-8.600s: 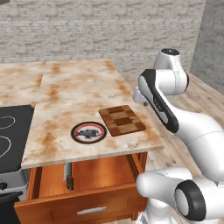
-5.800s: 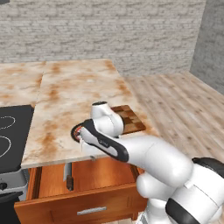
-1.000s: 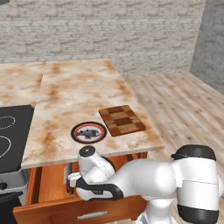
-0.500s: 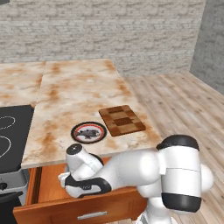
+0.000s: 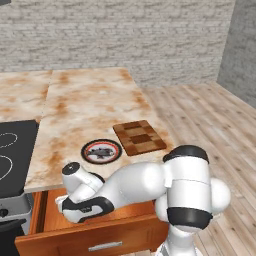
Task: Pick up the knife from the drawer and place it on the cutting board. Then place the meat from the plate to the cutting board.
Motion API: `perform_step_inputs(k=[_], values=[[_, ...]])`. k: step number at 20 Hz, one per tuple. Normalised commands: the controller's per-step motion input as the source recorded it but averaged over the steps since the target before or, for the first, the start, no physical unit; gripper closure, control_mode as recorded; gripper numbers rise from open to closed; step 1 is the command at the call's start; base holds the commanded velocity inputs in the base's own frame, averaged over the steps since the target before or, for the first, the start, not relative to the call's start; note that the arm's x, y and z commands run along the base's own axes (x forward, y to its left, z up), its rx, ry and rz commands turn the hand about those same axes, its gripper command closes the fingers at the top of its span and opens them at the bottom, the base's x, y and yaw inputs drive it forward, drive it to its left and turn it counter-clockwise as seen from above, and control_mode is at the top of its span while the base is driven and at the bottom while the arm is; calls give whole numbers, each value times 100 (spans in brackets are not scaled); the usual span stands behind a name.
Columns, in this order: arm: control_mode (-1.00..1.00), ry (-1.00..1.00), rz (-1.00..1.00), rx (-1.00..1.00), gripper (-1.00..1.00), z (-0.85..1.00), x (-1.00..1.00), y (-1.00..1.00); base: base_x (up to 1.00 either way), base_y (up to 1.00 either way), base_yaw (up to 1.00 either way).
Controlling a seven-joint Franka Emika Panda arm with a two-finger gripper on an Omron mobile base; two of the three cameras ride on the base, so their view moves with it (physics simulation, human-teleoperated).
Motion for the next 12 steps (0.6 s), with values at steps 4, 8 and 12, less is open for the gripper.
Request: perform_step_inputs(k=[4, 8, 12], values=[[-100, -1, 0, 0, -100, -22, 0, 4, 0, 0, 0], [-100, 0, 0, 0, -100, -32, 3, 0, 0, 0, 0], [-100, 0, 0, 0, -100, -30, 29, 0, 0, 0, 0]])
